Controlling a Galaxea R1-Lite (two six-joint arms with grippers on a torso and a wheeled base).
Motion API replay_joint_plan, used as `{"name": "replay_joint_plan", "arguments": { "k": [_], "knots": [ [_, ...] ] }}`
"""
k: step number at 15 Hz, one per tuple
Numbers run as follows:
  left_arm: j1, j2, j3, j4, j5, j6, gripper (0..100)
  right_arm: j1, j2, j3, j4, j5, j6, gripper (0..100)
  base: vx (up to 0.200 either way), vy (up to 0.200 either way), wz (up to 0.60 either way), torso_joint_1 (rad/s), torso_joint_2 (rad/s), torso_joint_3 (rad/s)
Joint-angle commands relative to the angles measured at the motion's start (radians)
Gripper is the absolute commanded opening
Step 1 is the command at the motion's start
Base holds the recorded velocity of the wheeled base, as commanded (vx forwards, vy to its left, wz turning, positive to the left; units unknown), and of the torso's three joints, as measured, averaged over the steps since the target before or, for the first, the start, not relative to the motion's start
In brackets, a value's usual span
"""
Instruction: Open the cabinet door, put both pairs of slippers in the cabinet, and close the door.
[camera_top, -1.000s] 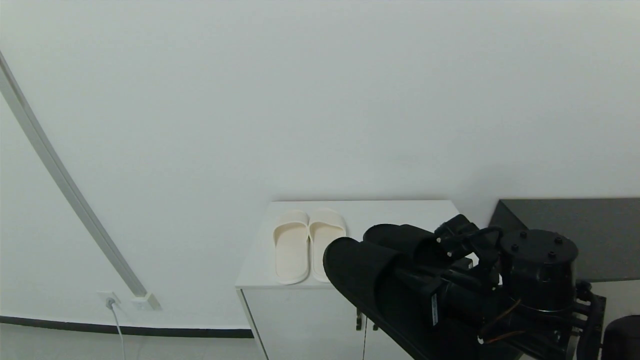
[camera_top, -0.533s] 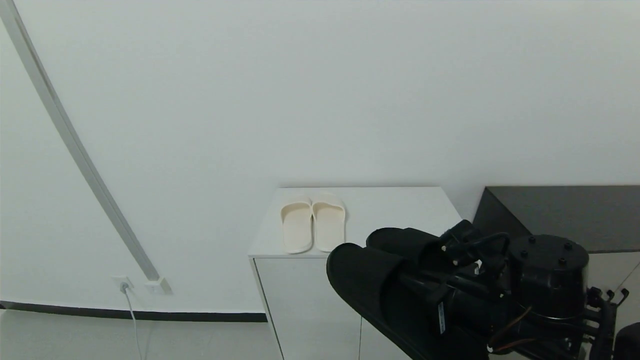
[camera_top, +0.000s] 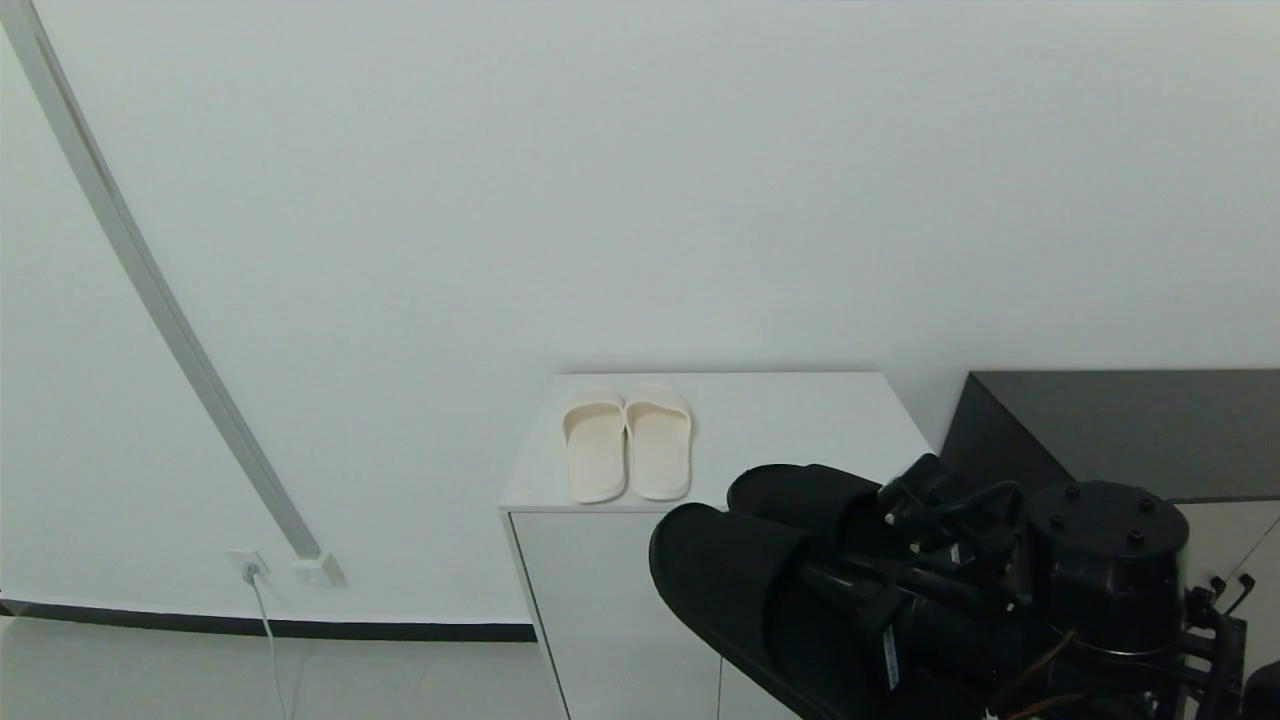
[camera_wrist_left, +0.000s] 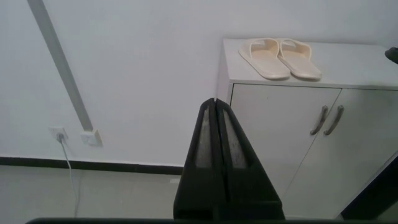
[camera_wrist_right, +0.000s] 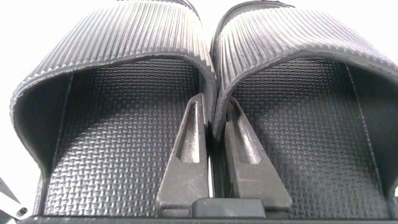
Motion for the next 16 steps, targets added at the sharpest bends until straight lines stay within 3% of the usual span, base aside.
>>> {"name": "replay_joint_plan", "arguments": {
  "k": [1,4,9,10,16],
  "knots": [
    [0.0,0.0,0.0,0.0,0.0,0.0,0,-0.001,0.004,0.001,0.0,0.005,0.001,0,0.0,0.0,0.0,0.0,0.0,0.0],
    [0.0,0.0,0.0,0.0,0.0,0.001,0,-0.001,0.004,0.001,0.0,0.008,0.001,0,0.0,0.0,0.0,0.0,0.0,0.0],
    [-0.001,0.002,0.0,0.002,-0.003,0.001,0,-0.001,0.0,0.007,-0.002,0.008,0.004,0,0.0,0.0,0.0,-0.139,0.31,0.165],
    [-0.001,0.0,0.0,0.002,-0.003,0.001,100,-0.001,0.0,0.013,-0.002,0.008,0.004,0,0.0,0.0,0.0,-0.159,0.34,0.178],
    [0.0,0.0,0.0,0.0,-0.003,0.003,100,-0.001,0.0,0.024,-0.002,0.01,0.004,0,0.0,0.0,0.0,-0.154,0.34,0.187]
  ]
}}
